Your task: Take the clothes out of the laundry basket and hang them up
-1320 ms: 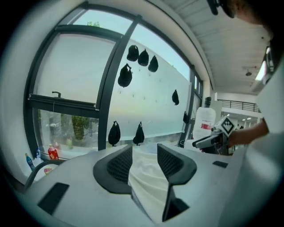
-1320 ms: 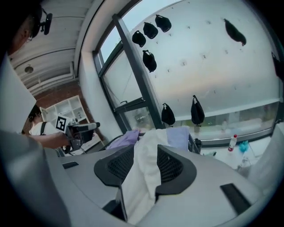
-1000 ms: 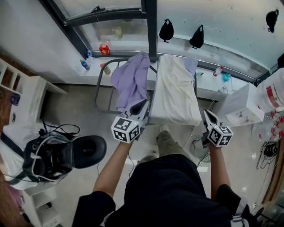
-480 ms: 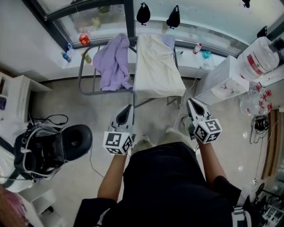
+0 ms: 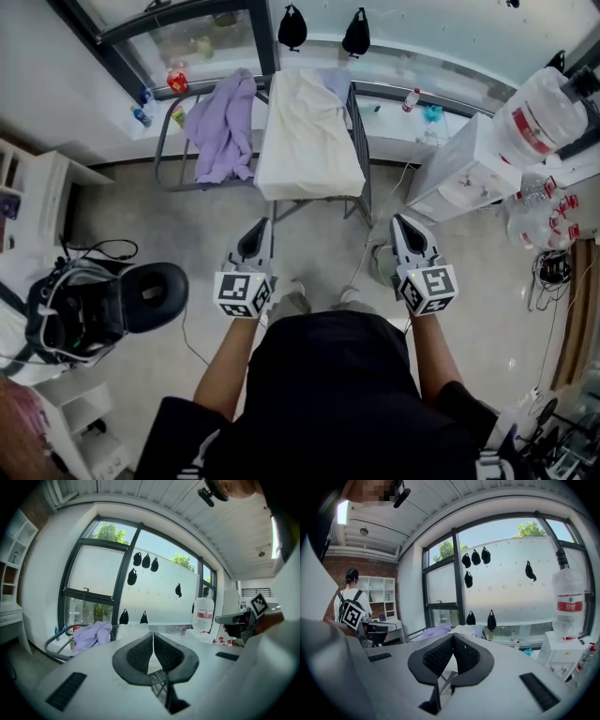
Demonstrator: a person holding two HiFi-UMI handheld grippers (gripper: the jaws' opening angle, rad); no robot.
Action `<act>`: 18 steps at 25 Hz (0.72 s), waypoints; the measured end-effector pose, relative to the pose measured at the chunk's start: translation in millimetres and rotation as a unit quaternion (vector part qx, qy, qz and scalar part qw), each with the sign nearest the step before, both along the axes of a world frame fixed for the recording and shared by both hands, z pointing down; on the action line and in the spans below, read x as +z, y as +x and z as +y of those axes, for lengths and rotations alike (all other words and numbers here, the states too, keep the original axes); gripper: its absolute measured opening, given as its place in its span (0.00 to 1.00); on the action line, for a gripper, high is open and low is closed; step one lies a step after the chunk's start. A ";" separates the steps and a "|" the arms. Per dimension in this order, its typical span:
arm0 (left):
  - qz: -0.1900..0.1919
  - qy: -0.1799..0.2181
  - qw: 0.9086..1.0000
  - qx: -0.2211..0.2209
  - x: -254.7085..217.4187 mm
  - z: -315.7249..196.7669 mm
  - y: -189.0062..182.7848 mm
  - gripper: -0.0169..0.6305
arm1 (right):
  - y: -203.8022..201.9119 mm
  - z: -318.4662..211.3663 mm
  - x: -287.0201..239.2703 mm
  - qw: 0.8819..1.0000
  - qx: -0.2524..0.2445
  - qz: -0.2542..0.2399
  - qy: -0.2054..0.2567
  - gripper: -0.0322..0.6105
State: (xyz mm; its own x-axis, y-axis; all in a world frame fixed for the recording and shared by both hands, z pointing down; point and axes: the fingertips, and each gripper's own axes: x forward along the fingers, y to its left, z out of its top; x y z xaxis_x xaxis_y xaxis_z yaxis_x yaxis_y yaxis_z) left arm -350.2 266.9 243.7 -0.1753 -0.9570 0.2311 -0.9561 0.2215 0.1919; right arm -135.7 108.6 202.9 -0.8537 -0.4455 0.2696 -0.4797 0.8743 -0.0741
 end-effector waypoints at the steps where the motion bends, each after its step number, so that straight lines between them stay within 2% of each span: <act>1: -0.002 0.000 1.000 -0.002 -2.3 -2.0 7.2 0.04 | 7.2 -3.9 0.1 1.000 0.000 -0.001 0.000 0.05; 9: -0.024 0.000 1.000 -0.019 -15.1 -19.2 60.1 0.04 | 54.2 -35.5 -1.3 1.000 0.002 -0.024 0.005 0.05; 18: -0.019 -0.023 0.999 -0.039 4.2 -40.8 93.8 0.04 | 84.5 -63.4 13.0 0.999 0.002 -0.036 -0.008 0.05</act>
State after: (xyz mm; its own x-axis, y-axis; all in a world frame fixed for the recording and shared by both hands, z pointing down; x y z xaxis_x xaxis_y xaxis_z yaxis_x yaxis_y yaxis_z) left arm -256.4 226.1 247.9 -0.2580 -0.9289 0.2655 -0.9421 0.3028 0.1441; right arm -51.3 45.2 215.8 -0.8696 -0.4447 0.2144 -0.4757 0.8710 -0.1227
